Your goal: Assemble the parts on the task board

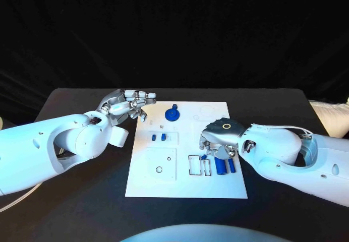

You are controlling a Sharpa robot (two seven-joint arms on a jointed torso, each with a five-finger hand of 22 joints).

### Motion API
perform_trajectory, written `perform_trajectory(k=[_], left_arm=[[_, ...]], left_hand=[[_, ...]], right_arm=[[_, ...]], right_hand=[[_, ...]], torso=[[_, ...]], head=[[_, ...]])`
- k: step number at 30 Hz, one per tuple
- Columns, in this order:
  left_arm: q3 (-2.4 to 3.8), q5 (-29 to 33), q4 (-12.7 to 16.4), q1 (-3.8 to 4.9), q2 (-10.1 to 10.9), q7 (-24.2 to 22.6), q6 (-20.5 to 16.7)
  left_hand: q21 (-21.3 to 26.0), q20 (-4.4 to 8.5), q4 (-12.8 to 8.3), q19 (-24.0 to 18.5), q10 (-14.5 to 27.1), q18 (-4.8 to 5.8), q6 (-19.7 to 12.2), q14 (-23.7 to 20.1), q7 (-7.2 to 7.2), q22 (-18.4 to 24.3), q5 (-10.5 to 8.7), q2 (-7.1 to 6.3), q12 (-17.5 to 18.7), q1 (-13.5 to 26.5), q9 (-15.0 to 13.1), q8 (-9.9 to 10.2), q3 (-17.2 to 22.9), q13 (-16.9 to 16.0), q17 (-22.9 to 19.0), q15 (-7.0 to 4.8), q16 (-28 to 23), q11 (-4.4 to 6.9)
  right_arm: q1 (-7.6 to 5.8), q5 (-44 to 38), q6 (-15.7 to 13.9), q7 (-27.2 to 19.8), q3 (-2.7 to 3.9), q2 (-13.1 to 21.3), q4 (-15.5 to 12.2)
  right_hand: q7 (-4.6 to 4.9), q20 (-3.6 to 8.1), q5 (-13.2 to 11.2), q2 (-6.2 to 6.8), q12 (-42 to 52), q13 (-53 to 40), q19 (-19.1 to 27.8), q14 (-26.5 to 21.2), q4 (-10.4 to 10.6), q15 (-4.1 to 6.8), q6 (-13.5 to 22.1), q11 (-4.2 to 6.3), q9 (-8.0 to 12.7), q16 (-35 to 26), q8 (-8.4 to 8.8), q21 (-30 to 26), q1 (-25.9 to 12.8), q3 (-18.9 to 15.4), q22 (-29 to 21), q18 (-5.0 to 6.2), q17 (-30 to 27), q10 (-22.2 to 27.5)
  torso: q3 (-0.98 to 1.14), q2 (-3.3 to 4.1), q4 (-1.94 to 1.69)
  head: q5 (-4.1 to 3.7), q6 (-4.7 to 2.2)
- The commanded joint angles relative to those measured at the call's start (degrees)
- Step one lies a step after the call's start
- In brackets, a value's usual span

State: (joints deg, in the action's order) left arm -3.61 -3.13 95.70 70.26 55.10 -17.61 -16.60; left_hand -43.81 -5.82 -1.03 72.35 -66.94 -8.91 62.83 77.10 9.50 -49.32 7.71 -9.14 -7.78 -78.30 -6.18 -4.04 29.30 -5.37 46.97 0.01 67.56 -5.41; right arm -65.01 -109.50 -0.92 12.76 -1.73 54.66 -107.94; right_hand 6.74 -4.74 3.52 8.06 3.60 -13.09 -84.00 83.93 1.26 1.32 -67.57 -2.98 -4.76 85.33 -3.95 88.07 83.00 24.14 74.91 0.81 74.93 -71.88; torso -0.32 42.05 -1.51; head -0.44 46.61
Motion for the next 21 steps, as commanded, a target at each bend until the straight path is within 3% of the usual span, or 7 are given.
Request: perform_trajectory(k=[1,21], left_arm=[[0.02,0.5,0.2,0.0,0.0,-0.8,0.8],[0.01,0.5,0.0,0.01,0.2,-0.4,1.3]], left_hand=[[-0.2,-0.03,0.0,0.0,0.4,-0.72,-0.4,0.0,-0.17,0.0,0.35,0.26,-0.3,0.5,0.1,0.3,-0.3,0.1,0.1,0.21,0.3,0.16],[-0.1,-0.1,-0.1,0.2,0.8,-0.72,-0.8,0.2,-0.02,0.0,0.42,0.3,-0.4,0.4,0.2,0.3,-0.4,0.1,0.1,0.3,0.5,0.03]], right_arm=[[0.4,-2.2,2.9,1.2,-0.11,-0.5,0.1],[1.12,-2.9,3.8,1.3,-0.27,-2.0,1.3]], right_hand=[[-0.22,-0.39,-0.2,-0.1,0.0,0.2,-4.1,4.7,0.2,-0.23,-0.5,0.03,0.0,-0.3,0.15,-0.2,-0.5,0.4,12.3,0.01,8.4,-0.6],[-0.28,-0.32,-0.4,-0.05,0.1,0.5,-4.1,4.6,0.2,-0.14,-0.8,0.12,-0.1,-0.3,0.06,-0.2,-0.7,0.5,12.3,0.02,8.3,-1.0]], torso=[[0.01,0.04,-0.01],[0.03,-0.01,-0.04]], head=[[0.05,0.07],[0.47,0.4]])
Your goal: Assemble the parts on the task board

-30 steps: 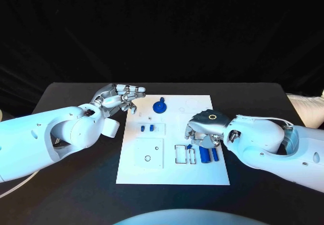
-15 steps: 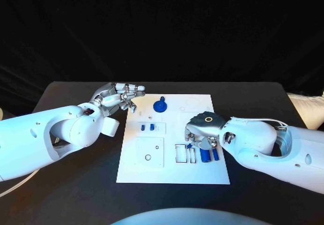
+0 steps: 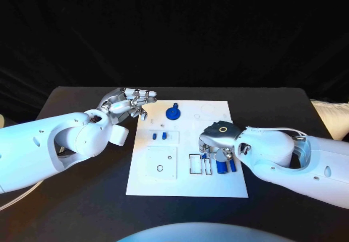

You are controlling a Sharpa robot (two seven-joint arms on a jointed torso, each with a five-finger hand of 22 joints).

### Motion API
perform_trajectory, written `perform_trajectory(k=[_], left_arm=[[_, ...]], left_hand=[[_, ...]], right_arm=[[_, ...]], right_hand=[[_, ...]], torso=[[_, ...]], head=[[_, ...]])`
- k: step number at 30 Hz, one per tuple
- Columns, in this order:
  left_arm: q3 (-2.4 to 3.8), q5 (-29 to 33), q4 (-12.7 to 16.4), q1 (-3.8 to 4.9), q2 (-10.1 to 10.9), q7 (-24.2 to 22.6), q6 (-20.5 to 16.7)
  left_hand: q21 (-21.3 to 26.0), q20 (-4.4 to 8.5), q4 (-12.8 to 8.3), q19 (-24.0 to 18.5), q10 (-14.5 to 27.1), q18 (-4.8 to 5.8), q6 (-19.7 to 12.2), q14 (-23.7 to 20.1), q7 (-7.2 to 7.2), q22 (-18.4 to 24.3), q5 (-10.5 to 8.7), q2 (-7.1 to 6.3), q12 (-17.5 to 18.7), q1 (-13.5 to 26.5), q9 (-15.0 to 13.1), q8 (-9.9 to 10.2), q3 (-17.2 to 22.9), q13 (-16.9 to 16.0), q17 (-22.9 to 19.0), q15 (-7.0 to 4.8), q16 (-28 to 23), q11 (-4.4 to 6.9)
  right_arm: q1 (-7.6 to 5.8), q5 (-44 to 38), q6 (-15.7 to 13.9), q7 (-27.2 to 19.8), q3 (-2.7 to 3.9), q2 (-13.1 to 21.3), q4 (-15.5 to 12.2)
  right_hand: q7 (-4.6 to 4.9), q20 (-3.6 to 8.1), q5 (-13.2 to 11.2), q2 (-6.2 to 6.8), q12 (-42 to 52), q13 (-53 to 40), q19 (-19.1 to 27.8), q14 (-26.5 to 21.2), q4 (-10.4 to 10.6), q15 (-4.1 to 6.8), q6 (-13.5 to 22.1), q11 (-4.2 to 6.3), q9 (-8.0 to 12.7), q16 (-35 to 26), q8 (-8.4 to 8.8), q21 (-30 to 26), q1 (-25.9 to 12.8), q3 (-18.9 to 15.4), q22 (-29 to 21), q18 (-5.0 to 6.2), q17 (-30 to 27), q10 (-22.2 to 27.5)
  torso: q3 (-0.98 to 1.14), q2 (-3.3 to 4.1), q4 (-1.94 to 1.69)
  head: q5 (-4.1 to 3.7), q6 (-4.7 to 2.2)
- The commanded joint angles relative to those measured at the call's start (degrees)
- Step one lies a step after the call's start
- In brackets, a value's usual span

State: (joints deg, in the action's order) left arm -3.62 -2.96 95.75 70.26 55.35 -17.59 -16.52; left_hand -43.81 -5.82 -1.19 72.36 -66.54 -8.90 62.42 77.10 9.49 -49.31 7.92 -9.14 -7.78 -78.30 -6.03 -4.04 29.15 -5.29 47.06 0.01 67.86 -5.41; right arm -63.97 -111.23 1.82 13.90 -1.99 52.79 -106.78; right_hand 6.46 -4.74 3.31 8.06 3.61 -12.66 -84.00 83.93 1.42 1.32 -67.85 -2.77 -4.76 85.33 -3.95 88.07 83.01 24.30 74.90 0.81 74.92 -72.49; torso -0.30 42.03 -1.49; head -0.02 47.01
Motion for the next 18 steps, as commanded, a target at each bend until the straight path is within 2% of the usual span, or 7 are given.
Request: perform_trajectory(k=[1,18], left_arm=[[0.02,0.3,0.0,0.01,0.0,-0.3,1.3],[0.01,0.3,0.0,0.01,0.1,0.8,1.7]], left_hand=[[-0.1,-0.11,0.1,0.2,0.4,-0.73,-0.4,0.2,0.0,0.1,0.22,0.29,-0.4,0.4,0.1,0.3,-0.3,0.1,0.0,0.31,0.2,0.02],[0.2,-0.21,0.0,0.2,1.0,-0.76,-0.8,0.1,0.15,0.3,0.25,0.3,-0.5,0.5,0.2,0.3,-0.5,0.1,-0.3,0.43,0.2,-0.14]], right_arm=[[0.12,-1.2,1.1,0.1,-0.02,-0.2,0.3],[0.42,-1.5,1.6,0.0,-0.1,-1.0,1.3]], right_hand=[[-0.01,-0.32,-0.2,-0.12,0.1,0.1,-4.1,4.6,0.1,-0.14,-0.6,-0.08,-0.1,-0.3,0.05,-0.2,-0.7,0.4,12.3,0.02,8.3,-0.5],[0.0,-0.28,-0.3,0.03,0.0,0.4,-4.0,4.6,0.2,-0.12,-0.6,-0.08,-0.1,-0.4,0.1,-0.4,-1.0,0.4,12.1,0.07,8.2,-0.6]], torso=[[-0.01,-0.01,-0.03],[0.01,0.0,-0.02]], head=[[0.05,0.0],[0.22,0.12]])
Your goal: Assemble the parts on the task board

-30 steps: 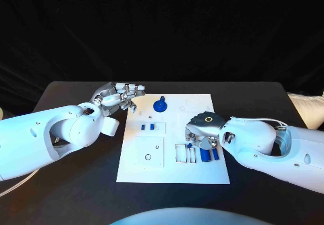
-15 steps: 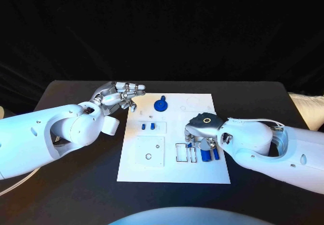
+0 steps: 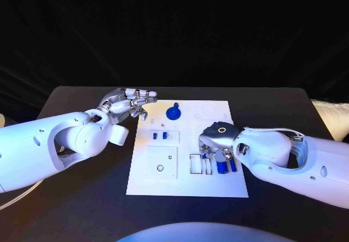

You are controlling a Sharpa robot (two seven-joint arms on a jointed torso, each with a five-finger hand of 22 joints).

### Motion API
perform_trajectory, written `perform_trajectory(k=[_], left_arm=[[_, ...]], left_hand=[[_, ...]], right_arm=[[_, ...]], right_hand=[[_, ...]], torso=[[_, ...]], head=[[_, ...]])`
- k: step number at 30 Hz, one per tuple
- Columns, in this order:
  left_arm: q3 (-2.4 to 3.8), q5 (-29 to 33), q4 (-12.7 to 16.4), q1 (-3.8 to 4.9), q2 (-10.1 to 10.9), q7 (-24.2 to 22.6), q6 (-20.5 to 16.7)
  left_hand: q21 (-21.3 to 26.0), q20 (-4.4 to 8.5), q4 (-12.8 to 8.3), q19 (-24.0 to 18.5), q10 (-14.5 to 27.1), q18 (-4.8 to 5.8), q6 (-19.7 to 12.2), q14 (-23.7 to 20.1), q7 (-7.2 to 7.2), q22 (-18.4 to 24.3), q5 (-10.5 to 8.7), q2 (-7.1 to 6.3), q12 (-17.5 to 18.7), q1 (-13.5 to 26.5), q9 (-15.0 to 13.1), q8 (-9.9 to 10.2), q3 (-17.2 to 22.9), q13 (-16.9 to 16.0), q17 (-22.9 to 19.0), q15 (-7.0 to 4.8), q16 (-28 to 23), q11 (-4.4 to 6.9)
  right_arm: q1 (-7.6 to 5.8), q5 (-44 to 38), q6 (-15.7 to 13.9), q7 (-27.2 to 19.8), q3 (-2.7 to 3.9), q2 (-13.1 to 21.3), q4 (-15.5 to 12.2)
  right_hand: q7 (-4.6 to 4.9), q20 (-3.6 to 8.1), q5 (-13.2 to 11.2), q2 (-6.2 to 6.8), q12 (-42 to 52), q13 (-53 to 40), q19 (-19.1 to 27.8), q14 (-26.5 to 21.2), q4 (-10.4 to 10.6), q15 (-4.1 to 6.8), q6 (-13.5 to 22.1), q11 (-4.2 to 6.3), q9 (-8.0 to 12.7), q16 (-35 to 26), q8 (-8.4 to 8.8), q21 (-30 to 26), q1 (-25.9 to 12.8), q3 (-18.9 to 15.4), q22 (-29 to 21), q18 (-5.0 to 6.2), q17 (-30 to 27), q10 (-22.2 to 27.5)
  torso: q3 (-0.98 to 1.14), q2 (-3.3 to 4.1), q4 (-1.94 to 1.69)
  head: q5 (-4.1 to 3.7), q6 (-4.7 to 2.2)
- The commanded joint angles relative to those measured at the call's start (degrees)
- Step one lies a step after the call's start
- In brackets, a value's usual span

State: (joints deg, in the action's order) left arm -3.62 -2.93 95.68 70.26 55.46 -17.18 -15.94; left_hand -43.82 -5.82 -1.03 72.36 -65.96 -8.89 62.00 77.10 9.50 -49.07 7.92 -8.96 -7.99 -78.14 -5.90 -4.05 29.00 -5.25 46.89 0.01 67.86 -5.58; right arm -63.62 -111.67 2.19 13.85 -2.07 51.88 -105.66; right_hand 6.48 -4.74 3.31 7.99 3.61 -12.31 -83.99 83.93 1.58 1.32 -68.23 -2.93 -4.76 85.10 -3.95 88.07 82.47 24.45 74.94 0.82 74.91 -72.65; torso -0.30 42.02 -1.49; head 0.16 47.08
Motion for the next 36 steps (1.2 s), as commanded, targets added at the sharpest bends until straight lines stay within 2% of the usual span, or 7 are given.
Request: perform_trajectory(k=[1,23,30,36], left_arm=[[0.02,0.3,0.1,0.01,0.0,0.5,1.1],[-0.03,0.3,0.1,0.01,0.0,1.0,1.5],[-0.05,0.3,0.1,0.01,0.0,1.2,1.4],[-0.06,0.3,0.1,0.01,0.1,1.3,1.5]], left_hand=[[0.2,-0.21,-0.1,0.2,0.4,-0.78,-0.4,0.1,0.14,0.1,0.25,0.13,-0.3,0.4,0.1,0.3,-0.3,0.1,-0.1,0.43,0.2,0.04],[0.5,-0.31,-0.2,0.2,0.9,-0.8,-0.8,0.1,0.29,0.3,0.26,0.16,-0.4,0.4,0.2,0.3,-0.5,0.2,-0.4,0.55,0.2,-0.11],[0.5,-0.36,-0.1,0.2,1.2,-0.79,-1.1,0.1,0.4,0.3,0.23,0.2,-0.5,0.5,0.3,0.4,-0.6,0.2,-0.4,0.62,0.2,-0.21],[0.8,-0.72,0.4,0.3,2.9,-0.75,-2.5,0.0,0.97,0.6,-0.38,0.21,-0.7,1.3,0.6,0.3,-1.8,0.4,-0.6,1.06,0.4,-0.75]], right_arm=[[0.08,-1.1,1.3,0.1,-0.02,-0.1,0.3],[0.2,-1.4,1.7,0.0,-0.06,-1.2,1.7],[0.34,-1.4,1.4,-0.1,-0.1,-1.6,2.0],[0.39,-1.4,1.9,0.1,-0.13,-1.8,2.3]], right_hand=[[-0.02,-0.27,-0.3,0.15,0.0,0.1,-4.0,4.6,0.0,-0.13,-0.2,0.08,-0.1,-0.2,0.11,-0.4,-0.5,0.2,12.0,0.07,8.2,-0.4],[-0.02,-0.24,-0.4,0.39,0.0,0.4,-3.9,4.6,0.2,-0.13,-0.2,0.06,0.0,-0.3,0.18,-0.5,-0.8,0.1,11.9,0.1,8.1,-0.4],[0.01,-0.19,-0.5,1.04,0.0,0.9,-3.8,4.6,0.6,-0.17,0.2,-0.01,0.1,-0.3,0.32,-0.7,-1.7,-0.3,11.7,0.16,8.0,-0.4],[-0.14,-0.14,-0.5,1.34,0.0,1.3,-3.6,4.6,0.8,-0.12,1.4,0.08,0.3,-0.3,0.53,-0.8,-1.9,-0.3,11.5,0.22,8.0,-0.4]], torso=[[0.0,0.02,-0.02],[0.01,0.01,-0.02],[-0.04,-0.01,-0.02],[-0.03,0.0,-0.02]], head=[[0.03,0.04],[0.18,0.22],[0.22,0.23],[0.31,0.27]])
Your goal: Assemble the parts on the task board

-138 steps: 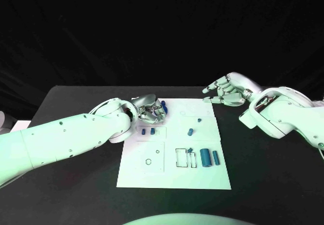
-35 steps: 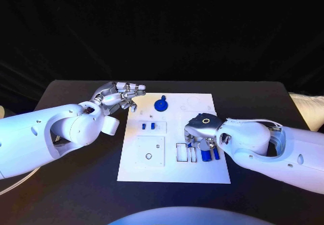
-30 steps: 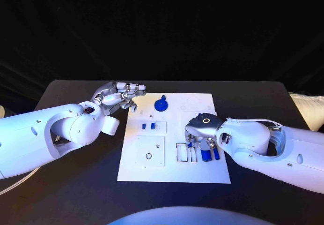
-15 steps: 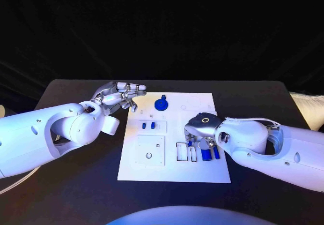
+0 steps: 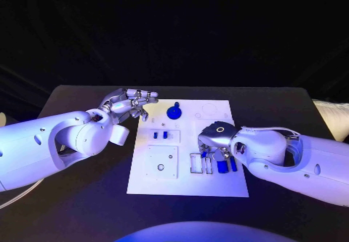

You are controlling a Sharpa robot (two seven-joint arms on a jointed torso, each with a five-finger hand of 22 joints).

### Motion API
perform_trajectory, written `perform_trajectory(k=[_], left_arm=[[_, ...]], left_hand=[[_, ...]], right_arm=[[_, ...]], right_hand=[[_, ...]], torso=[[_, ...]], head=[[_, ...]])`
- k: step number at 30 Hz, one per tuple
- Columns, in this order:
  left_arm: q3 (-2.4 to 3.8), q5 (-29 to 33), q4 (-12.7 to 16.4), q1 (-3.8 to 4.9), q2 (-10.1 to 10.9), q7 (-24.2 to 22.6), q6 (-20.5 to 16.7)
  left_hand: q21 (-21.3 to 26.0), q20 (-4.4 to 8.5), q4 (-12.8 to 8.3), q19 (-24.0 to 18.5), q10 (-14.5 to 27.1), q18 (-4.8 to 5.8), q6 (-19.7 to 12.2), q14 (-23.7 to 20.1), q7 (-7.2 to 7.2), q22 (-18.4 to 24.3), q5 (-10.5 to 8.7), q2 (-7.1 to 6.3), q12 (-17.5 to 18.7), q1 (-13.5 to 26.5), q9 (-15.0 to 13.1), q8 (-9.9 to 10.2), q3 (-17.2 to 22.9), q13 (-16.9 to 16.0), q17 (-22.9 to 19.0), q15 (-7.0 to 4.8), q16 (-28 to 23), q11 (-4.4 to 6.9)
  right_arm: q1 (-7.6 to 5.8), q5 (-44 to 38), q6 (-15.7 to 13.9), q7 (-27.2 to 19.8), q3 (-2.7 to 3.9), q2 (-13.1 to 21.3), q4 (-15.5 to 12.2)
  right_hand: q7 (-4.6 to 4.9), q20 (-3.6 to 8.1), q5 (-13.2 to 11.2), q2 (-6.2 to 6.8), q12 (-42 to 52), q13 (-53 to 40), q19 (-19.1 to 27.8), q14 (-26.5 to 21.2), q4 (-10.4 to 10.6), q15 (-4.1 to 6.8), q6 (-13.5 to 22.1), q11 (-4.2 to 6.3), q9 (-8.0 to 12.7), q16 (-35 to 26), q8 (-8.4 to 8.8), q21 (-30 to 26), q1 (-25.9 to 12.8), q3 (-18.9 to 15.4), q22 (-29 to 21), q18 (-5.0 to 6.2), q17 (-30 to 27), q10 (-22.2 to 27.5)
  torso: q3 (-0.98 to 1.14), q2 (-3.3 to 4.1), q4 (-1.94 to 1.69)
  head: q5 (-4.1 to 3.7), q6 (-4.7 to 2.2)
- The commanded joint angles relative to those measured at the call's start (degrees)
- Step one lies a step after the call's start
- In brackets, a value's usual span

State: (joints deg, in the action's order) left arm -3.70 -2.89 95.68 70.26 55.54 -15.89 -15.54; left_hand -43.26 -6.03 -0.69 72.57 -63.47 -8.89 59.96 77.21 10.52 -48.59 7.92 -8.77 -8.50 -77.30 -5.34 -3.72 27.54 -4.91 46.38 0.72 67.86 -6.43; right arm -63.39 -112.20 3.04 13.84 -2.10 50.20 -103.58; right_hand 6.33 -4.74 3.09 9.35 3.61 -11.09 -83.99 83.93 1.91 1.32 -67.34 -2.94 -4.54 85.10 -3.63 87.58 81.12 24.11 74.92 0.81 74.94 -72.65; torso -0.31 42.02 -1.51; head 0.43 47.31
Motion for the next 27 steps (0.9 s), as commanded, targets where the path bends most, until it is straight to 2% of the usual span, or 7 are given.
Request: perform_trajectory(k=[1,27], left_arm=[[0.02,0.3,0.1,0.01,0.0,0.0,1.1],[0.01,0.3,0.2,0.01,0.1,0.1,1.1]], left_hand=[[0.3,-0.52,0.0,0.1,0.4,-0.75,-0.4,-0.1,-0.03,0.1,-0.38,0.03,-0.2,0.5,0.1,-0.1,-0.3,0.1,0.0,0.36,0.4,0.09],[0.4,-0.63,-0.2,0.1,0.8,-0.8,-0.6,-0.1,0.07,0.2,-0.24,0.49,-0.7,0.0,0.2,-0.3,-0.5,0.1,-0.1,0.43,0.5,0.01]], right_arm=[[0.16,-0.9,1.2,0.2,-0.11,-0.1,0.2],[0.2,-0.6,3.2,0.7,-0.23,-0.9,0.8]], right_hand=[[0.0,-0.13,-0.3,-0.02,0.0,0.1,-3.6,4.6,0.5,-0.1,0.6,0.1,0.1,-0.3,0.2,-0.3,-0.5,0.0,11.5,0.22,8.0,-0.4],[-0.24,0.09,-0.2,0.27,0.1,0.7,-3.5,4.5,1.9,0.11,0.2,0.31,0.1,-0.5,-0.09,-0.5,-2.2,-0.7,11.4,0.27,7.8,-1.3]], torso=[[-0.02,0.0,-0.01],[0.02,-0.01,0.04]], head=[[0.04,0.04],[0.01,0.04]])
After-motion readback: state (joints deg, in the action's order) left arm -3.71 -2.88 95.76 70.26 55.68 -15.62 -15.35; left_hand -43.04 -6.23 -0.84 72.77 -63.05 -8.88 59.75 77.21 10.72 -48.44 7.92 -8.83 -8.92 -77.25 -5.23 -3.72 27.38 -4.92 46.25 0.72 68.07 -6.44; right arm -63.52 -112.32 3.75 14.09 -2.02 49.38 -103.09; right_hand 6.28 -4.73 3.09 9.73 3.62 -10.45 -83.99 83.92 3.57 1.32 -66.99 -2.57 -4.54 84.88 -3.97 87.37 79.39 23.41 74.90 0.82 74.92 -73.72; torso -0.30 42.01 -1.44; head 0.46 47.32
